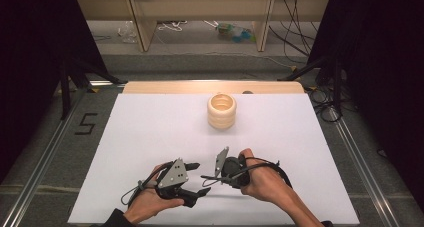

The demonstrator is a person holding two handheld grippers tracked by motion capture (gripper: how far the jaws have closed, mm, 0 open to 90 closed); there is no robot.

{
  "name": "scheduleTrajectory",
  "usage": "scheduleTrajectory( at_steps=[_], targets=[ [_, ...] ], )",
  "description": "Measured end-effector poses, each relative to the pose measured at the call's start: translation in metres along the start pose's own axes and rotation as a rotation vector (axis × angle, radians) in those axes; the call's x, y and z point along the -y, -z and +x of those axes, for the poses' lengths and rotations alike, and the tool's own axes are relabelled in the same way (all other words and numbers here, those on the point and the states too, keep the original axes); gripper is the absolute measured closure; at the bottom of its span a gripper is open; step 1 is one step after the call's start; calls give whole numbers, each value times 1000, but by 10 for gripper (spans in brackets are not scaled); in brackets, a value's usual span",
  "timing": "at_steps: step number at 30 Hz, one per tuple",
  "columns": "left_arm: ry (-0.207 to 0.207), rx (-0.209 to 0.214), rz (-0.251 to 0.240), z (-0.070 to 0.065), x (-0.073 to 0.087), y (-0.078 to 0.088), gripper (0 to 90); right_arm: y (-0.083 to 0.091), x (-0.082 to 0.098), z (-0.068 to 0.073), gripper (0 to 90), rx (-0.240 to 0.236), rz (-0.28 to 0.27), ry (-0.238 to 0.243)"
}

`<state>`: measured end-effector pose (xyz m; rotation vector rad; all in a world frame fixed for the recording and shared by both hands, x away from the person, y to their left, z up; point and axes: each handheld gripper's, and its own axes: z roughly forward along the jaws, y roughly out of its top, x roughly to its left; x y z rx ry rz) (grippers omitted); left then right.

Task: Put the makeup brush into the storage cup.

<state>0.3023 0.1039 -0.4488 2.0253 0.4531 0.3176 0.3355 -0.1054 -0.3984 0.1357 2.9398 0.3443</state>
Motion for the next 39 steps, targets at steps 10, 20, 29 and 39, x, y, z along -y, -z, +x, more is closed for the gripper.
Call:
scheduleTrajectory(
  at_steps=[10, 20, 29, 39],
  targets=[
    [-8, 20, 34, 0, 0, -3, 261, -2, -6, 6, 837, -8, 10, 43],
    [-28, 51, 73, -2, -2, -5, 354, -5, -10, 11, 837, -17, 0, 57],
    [-18, 75, 98, -3, -3, -6, 403, -6, -13, 13, 837, -17, 11, 123],
    [-24, 111, 118, -5, -3, -8, 489, -7, -16, 17, 837, -23, 18, 169]
  ],
)
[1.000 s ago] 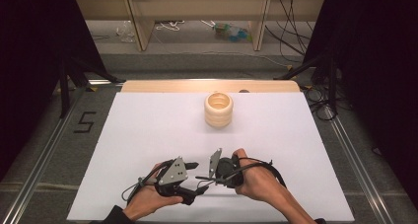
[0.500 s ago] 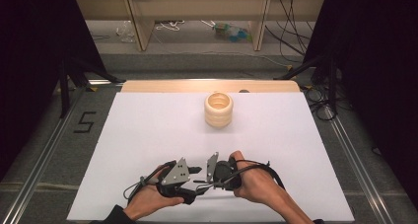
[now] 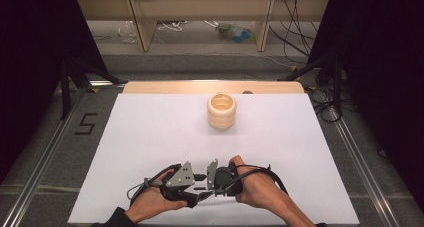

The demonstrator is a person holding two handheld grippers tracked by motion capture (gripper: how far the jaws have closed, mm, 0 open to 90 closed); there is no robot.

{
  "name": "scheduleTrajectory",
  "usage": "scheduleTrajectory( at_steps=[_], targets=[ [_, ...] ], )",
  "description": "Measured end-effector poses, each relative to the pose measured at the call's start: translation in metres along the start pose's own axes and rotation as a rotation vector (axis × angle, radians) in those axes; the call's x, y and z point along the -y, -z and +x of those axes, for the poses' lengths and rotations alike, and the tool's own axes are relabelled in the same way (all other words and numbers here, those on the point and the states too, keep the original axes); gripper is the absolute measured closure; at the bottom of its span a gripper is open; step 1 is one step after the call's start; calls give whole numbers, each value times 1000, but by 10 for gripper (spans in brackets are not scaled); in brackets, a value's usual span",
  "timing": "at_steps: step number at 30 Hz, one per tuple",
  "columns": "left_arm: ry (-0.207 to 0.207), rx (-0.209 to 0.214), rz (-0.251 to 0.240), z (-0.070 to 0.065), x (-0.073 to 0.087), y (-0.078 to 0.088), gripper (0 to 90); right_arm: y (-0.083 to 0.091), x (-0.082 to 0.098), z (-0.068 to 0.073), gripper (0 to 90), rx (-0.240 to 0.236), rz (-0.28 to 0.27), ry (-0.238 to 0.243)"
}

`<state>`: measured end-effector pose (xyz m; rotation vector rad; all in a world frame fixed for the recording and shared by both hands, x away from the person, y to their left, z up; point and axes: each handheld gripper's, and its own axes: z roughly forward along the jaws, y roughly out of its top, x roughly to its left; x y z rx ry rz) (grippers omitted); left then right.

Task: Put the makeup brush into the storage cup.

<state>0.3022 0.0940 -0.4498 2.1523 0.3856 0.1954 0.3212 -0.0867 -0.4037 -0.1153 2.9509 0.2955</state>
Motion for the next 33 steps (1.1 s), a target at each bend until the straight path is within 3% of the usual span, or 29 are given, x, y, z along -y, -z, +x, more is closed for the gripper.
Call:
scheduleTrajectory(
  at_steps=[6, 9, 21, 23, 26, 27, 29, 33],
  targets=[
    [3, 28, 20, -2, -1, -1, 535, 0, -2, 3, 837, -4, -2, -9],
    [-13, 30, 33, -2, 0, -2, 566, 1, -3, 2, 837, -6, -6, 21],
    [-16, 70, 38, -2, -1, -4, 656, 0, -5, 5, 837, -11, -9, 36],
    [-12, 73, 43, -2, 0, -4, 666, 2, -5, 7, 837, -24, 10, 4],
    [1, 75, 44, -2, 0, -3, 679, 2, -6, 9, 837, -20, 18, -1],
    [-17, 71, 55, 0, 0, -3, 681, 3, -7, 9, 837, -21, 21, -3],
    [0, 81, 40, -1, 0, -3, 689, 1, -7, 7, 837, -18, -8, 40],
    [-3, 92, 49, 0, 0, -3, 710, 0, -7, 8, 837, -21, -9, 44]
  ],
)
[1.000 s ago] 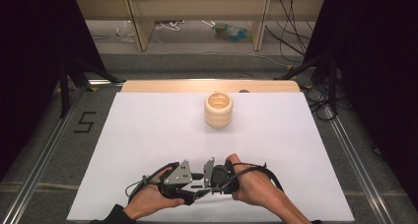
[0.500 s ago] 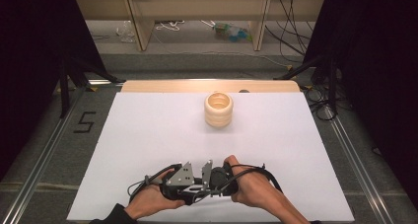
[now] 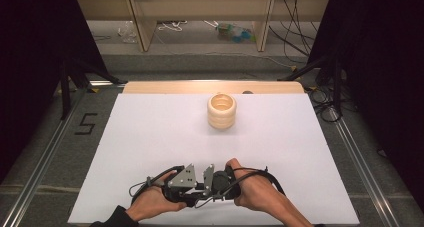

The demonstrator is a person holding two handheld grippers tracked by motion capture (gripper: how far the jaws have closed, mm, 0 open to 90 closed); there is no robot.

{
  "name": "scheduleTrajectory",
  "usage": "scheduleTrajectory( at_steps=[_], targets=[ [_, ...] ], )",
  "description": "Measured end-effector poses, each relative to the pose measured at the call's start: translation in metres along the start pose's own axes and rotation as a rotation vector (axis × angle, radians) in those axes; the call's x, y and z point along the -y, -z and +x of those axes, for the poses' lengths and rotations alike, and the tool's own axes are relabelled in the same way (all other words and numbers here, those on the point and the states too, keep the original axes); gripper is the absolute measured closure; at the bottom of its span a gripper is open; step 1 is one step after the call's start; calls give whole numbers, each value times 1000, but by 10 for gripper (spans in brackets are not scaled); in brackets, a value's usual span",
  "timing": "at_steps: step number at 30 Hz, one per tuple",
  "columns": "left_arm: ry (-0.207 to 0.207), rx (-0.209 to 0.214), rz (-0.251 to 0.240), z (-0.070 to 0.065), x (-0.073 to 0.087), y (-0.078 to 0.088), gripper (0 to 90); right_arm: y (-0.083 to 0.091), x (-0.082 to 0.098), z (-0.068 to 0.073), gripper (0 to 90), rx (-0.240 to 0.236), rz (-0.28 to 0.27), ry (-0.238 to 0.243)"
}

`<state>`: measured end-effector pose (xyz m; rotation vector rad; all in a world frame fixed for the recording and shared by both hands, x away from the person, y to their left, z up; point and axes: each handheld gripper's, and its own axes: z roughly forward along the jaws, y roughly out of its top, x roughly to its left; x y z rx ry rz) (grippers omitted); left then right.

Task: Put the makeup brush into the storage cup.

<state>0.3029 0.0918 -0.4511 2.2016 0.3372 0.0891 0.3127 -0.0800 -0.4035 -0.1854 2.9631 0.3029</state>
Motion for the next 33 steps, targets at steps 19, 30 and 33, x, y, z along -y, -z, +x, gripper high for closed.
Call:
scheduleTrajectory(
  at_steps=[19, 30, 33],
  targets=[
    [12, 25, 18, -1, 0, -1, 740, -1, -4, 5, 839, 6, 7, 4],
    [32, 42, 19, -1, 1, -2, 760, -1, -5, 4, 839, 3, -6, 32],
    [38, 42, 17, -1, 1, -2, 766, -1, -6, 5, 839, 8, -5, 32]
  ],
)
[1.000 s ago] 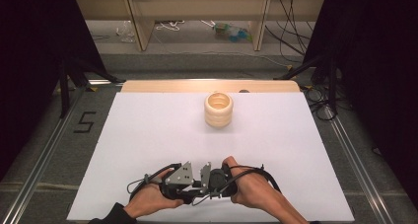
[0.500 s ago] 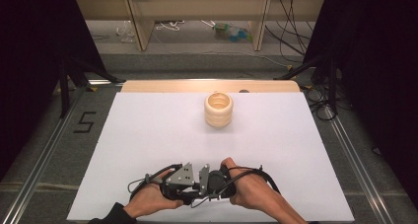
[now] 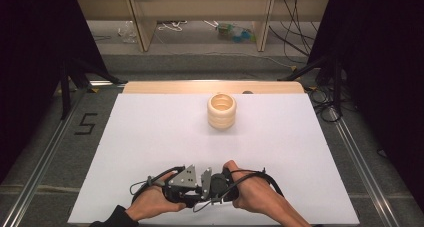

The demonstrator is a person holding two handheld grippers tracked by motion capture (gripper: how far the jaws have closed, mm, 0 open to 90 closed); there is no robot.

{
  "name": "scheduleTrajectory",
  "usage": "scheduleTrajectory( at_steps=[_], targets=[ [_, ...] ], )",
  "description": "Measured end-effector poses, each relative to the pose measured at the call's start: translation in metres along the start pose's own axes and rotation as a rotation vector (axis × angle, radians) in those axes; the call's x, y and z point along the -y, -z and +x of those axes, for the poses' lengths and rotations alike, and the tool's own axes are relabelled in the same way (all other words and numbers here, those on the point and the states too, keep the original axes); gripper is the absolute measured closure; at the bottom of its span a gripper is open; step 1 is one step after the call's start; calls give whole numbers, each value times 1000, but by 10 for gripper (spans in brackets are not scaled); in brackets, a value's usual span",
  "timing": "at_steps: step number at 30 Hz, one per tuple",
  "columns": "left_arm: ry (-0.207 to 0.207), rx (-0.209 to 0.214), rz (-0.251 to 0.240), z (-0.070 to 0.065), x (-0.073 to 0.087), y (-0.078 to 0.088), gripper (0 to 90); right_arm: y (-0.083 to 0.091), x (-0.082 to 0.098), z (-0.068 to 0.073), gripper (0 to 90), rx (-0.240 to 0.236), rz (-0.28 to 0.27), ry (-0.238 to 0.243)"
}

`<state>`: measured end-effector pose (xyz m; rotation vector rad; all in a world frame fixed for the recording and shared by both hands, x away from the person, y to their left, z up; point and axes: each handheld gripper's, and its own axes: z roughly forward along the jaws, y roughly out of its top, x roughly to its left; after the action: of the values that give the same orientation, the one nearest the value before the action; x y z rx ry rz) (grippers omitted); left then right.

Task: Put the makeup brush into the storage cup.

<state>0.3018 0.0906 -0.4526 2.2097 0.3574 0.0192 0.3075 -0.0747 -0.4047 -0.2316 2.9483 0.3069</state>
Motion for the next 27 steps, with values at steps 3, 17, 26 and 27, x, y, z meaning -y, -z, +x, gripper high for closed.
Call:
scheduleTrajectory(
  at_steps=[3, 17, 26, 27],
  targets=[
    [11, 7, -6, -1, 0, -1, 777, 1, 0, 2, 839, -12, 22, -29],
    [12, 20, -5, 0, 1, 0, 812, 1, -1, 4, 839, -15, 21, -13],
    [-13, 29, 3, -2, 2, -1, 832, 0, -1, 4, 838, -15, 17, 29],
    [-13, 29, 4, -1, 2, -1, 832, 0, -1, 4, 838, -15, 16, 30]
  ],
)
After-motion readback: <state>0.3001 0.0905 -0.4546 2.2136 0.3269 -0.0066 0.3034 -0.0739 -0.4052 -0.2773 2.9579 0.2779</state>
